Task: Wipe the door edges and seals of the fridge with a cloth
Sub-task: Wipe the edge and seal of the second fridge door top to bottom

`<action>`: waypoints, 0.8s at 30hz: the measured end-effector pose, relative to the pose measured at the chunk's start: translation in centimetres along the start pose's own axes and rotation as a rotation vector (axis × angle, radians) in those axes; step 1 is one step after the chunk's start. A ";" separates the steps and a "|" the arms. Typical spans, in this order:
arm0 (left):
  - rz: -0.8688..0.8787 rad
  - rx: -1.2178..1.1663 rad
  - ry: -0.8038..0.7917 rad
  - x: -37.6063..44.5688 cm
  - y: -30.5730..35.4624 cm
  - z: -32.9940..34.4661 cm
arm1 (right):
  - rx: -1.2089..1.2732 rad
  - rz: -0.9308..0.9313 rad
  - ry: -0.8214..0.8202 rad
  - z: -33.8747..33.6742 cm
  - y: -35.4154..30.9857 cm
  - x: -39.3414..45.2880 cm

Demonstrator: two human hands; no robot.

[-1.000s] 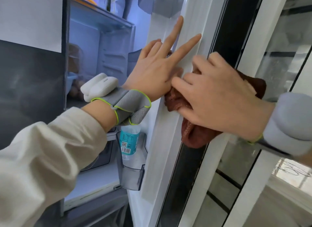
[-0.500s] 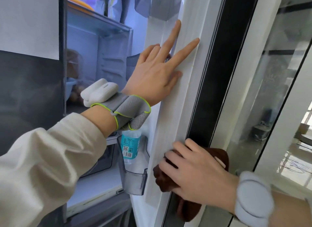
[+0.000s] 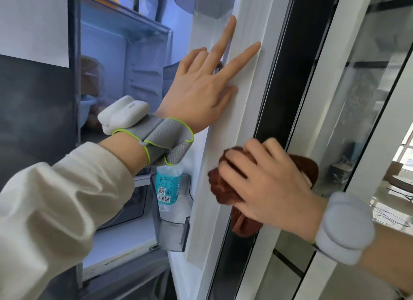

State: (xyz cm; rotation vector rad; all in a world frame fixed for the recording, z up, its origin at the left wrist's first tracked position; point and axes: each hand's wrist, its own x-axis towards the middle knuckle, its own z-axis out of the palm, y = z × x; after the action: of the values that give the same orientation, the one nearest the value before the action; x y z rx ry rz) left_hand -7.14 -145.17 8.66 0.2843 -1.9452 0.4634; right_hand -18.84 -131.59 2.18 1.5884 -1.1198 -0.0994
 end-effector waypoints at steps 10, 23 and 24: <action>-0.035 0.034 0.000 -0.1 0.5 0.0 | 0.121 -0.052 -0.049 2.4 -4.5 -3.3; 0.173 0.207 0.025 -5.5 2.1 2.0 | -0.023 0.083 0.316 -0.2 5.1 0.4; 0.176 0.208 0.012 -6.1 2.0 2.2 | -0.004 0.086 0.309 0.6 4.5 0.1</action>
State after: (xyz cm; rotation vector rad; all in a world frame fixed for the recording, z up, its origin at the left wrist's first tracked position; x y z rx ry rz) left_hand -7.30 -144.41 1.91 0.2425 -1.9206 0.7836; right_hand -21.85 -131.67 5.59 1.4897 -0.9421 0.1945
